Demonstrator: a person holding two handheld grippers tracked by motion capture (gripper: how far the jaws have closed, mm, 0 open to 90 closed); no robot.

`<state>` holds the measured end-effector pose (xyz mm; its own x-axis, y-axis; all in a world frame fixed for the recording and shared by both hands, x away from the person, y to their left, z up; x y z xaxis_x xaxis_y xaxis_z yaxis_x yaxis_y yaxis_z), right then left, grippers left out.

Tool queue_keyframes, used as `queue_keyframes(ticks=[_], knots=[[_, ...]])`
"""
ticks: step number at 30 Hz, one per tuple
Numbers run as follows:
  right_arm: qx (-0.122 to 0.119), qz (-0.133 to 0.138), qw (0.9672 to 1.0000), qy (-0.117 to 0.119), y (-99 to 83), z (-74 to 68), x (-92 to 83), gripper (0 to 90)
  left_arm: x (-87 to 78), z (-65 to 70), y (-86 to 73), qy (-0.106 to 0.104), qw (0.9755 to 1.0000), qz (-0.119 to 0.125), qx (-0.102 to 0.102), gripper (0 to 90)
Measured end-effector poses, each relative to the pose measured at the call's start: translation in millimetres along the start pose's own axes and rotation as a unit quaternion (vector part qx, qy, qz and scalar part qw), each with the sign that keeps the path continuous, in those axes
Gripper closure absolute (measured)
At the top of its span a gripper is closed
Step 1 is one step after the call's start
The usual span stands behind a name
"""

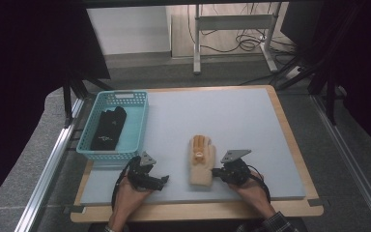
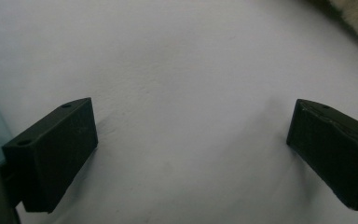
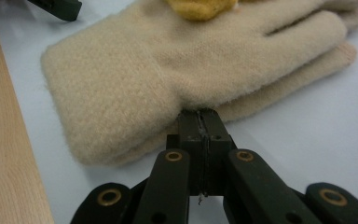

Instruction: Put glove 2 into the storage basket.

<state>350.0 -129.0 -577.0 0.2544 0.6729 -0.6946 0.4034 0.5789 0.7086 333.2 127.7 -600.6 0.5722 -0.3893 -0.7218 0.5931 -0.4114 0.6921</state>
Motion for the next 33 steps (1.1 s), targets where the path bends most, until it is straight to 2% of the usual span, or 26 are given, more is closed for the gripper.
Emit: queue_keyframes(ticks=[5,16,21,33], knots=[[-0.006,0.002,1.0000,0.006,4.1,-5.4,8.2,87.4,-1.4,-2.3,-1.9,0.001,1.0000,0.001,0.002,2.0],[-0.008,0.009,0.9998,0.015,18.0,-12.8,26.7,86.0,-5.8,-9.7,-6.8,-0.016,0.9997,0.002,0.017,4.3],[-0.010,0.010,0.9998,0.011,26.3,-14.1,36.5,86.0,-5.6,-9.7,-6.8,-0.016,0.9997,0.001,0.018,4.1],[-0.032,0.014,0.9994,-0.005,45.5,-16.5,59.0,85.3,-5.5,-9.6,-6.9,-0.016,0.9997,0.001,0.018,4.1]])
Point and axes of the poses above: each handheld gripper's, and its own axes: x roughly forward along the jaws, y roughly out of its top, z roughly to its right, the point moved 7 cm from there along x, roughly forward along the jaws, and after that the axes turned 4 degrees about y, right-handed, at the moved point
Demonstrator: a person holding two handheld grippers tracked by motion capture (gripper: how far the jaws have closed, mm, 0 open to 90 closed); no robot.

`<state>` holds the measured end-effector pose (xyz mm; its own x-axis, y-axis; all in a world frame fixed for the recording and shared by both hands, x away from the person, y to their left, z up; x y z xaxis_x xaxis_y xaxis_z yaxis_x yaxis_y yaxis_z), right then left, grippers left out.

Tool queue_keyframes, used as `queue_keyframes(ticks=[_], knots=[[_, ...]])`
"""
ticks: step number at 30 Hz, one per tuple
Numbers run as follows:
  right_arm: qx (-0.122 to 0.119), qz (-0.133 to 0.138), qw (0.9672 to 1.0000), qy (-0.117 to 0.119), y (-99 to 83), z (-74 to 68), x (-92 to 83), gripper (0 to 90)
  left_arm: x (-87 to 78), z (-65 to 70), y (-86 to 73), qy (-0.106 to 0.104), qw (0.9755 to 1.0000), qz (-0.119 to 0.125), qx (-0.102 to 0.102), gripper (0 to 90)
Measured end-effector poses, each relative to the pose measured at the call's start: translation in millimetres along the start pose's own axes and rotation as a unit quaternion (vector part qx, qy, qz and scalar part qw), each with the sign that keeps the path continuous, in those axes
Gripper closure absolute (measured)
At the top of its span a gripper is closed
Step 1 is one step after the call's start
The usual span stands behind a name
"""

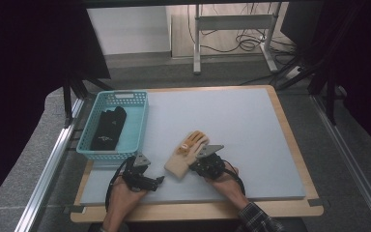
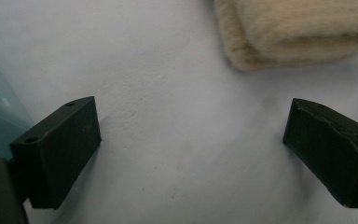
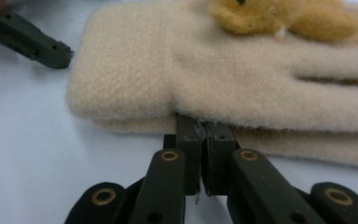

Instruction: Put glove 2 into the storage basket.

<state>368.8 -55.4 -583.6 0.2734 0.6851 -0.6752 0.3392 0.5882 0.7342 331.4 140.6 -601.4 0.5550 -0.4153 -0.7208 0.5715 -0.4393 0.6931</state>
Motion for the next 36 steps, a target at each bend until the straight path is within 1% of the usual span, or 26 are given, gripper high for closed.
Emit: queue_keyframes(ticks=[3,6,12,16,18,22,26,31,36], knots=[[-0.005,0.003,1.0000,-0.003,3.0,-0.1,3.9,84.8,0.1,0.1,0.0,0.001,1.0000,0.001,0.000,4.1],[-0.004,0.006,1.0000,-0.004,3.7,-0.3,5.2,84.0,0.2,0.1,0.0,0.001,1.0000,0.001,0.000,4.1],[-0.011,0.000,0.9999,-0.003,1.9,-2.6,1.3,76.8,0.2,0.1,0.1,0.001,1.0000,0.001,0.001,4.1],[-0.010,0.005,0.9999,-0.004,2.7,-3.7,-5.5,71.5,0.6,0.1,0.4,0.001,1.0000,0.002,0.000,3.8],[-0.007,0.008,0.9999,-0.007,3.8,-4.1,-9.2,67.8,0.6,0.2,0.3,0.001,1.0000,0.002,-0.002,3.8],[-0.010,0.014,0.9997,-0.015,5.4,-4.6,-17.2,60.3,0.8,0.1,0.4,0.001,1.0000,0.003,-0.003,3.8],[-0.009,0.019,0.9995,-0.025,5.3,-2.5,-24.8,51.1,0.8,0.2,0.4,0.001,1.0000,0.004,-0.003,3.7],[-0.003,0.025,0.9990,-0.038,2.9,4.7,-36.6,41.1,0.9,0.2,0.4,0.001,1.0000,0.003,-0.003,3.7],[0.012,0.024,0.9984,-0.050,-2.9,13.9,-48.3,33.3,0.9,0.2,0.4,0.001,1.0000,0.003,-0.003,3.6]])
Point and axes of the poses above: each handheld gripper's, and its own axes: x roughly forward along the jaws, y roughly out of its top, z roughly to its right, the point moved 7 cm from there along x, roughly forward along the jaws, and after that the axes turned 4 degrees about y, right-handed, at the moved point
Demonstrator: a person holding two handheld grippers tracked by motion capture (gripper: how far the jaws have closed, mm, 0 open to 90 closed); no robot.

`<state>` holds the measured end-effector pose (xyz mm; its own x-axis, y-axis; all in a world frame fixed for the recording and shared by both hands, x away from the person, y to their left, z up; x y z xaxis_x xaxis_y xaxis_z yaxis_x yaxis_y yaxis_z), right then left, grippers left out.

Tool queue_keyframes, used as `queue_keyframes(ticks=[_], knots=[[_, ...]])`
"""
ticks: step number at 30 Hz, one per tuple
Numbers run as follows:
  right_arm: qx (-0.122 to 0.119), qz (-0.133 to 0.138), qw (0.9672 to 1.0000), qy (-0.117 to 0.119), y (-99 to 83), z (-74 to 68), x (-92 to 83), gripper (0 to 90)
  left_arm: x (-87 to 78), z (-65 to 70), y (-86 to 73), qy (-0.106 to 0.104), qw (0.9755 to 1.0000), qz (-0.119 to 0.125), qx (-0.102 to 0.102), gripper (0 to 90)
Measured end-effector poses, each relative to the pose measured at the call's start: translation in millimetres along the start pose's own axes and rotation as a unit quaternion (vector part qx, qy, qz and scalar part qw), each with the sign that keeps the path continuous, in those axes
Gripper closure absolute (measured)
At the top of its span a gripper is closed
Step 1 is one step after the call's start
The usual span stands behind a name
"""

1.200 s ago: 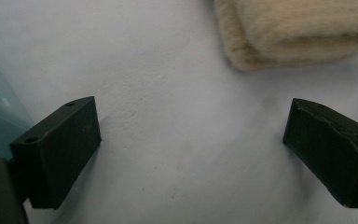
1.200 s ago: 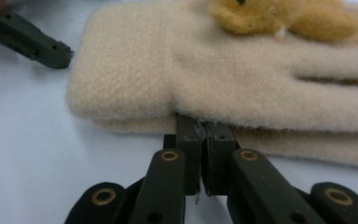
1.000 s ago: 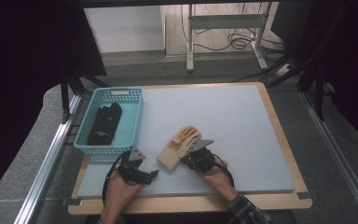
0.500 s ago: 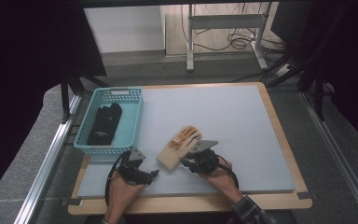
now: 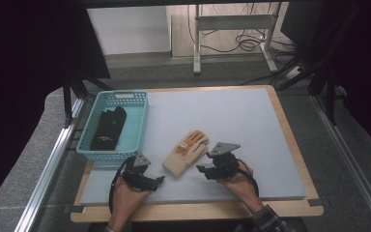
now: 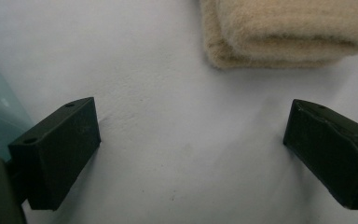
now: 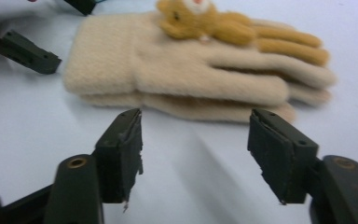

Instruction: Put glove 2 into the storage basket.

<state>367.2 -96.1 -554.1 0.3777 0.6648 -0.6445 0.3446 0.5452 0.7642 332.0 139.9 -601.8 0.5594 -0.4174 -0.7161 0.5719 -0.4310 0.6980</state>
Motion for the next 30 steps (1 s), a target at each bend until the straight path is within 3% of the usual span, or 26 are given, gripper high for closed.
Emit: queue_keyframes(ticks=[20,30], knots=[[0.043,-0.001,0.9980,-0.046,-29.4,40.1,-44.0,18.1,-0.1,0.0,-0.2,0.000,1.0000,-0.001,0.000,3.7],[0.065,-0.006,0.9951,-0.073,-48.3,61.8,-62.3,13.3,-0.1,0.0,-0.1,-0.001,1.0000,-0.001,0.000,3.7]])
Point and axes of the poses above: each handheld gripper's, and its own axes: x roughly forward along the jaws, y roughly out of its top, z roughly to its right, the point moved 7 cm from there along x, roughly forward along the jaws, and after that the axes turned 4 degrees about y, right-handed, at the moved point
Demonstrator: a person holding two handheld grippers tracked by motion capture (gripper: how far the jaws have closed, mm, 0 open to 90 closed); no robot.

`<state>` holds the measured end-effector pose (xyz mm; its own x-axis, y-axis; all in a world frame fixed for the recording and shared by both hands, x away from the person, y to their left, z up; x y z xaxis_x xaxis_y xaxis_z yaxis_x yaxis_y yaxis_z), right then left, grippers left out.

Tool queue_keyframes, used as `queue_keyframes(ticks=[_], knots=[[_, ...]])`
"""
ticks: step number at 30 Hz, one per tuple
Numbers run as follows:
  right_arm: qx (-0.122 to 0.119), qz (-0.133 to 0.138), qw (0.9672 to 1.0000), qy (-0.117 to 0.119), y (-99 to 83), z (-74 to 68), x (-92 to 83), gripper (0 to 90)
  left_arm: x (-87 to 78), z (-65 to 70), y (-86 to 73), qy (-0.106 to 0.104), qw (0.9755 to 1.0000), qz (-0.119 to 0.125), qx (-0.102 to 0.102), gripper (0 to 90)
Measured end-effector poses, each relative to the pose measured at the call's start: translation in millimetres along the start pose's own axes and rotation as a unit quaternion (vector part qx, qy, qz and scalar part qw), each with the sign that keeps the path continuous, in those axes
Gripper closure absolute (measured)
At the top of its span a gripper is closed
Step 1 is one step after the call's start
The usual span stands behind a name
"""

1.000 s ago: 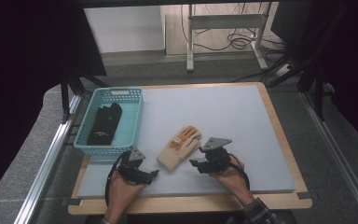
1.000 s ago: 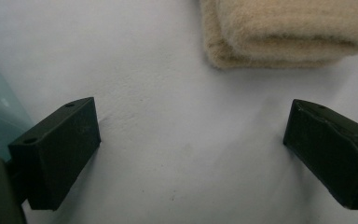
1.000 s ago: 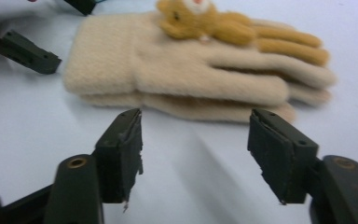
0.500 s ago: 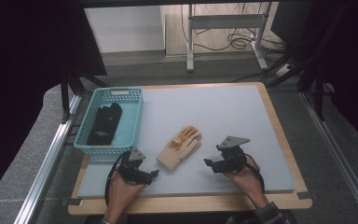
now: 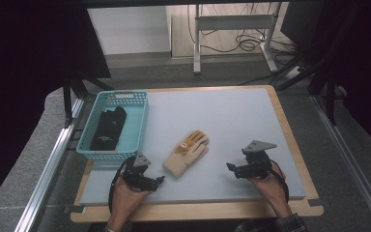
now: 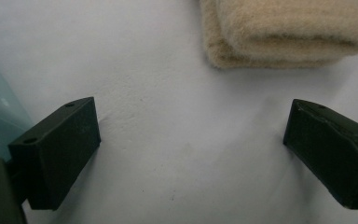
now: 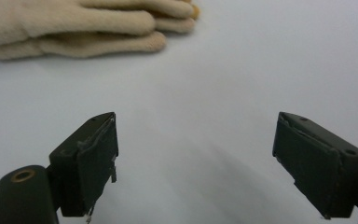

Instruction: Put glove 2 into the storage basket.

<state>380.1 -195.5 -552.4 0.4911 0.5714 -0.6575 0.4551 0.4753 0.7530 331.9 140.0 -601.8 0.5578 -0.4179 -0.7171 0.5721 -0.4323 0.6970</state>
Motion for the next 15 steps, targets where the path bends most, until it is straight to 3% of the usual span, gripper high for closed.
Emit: queue_keyframes(ticks=[10,15], knots=[[0.023,-0.020,0.9990,-0.032,-22.7,22.2,-5.8,9.0,0.0,0.0,0.0,0.000,1.0000,0.000,-0.001,3.7],[0.029,-0.042,0.9976,-0.047,-33.6,29.5,-3.1,6.2,0.0,0.1,-0.1,0.000,1.0000,0.000,-0.001,3.7]])
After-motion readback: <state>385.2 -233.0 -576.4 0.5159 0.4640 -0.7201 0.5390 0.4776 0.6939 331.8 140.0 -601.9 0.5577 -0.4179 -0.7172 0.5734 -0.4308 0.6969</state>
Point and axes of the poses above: each handheld gripper's, and its own axes: x roughly forward along the jaws, y roughly out of its top, z roughly to its right, the point moved 7 cm from there along x, roughly forward along the jaws, and after that the axes turned 4 degrees about y, right-handed, at the moved point
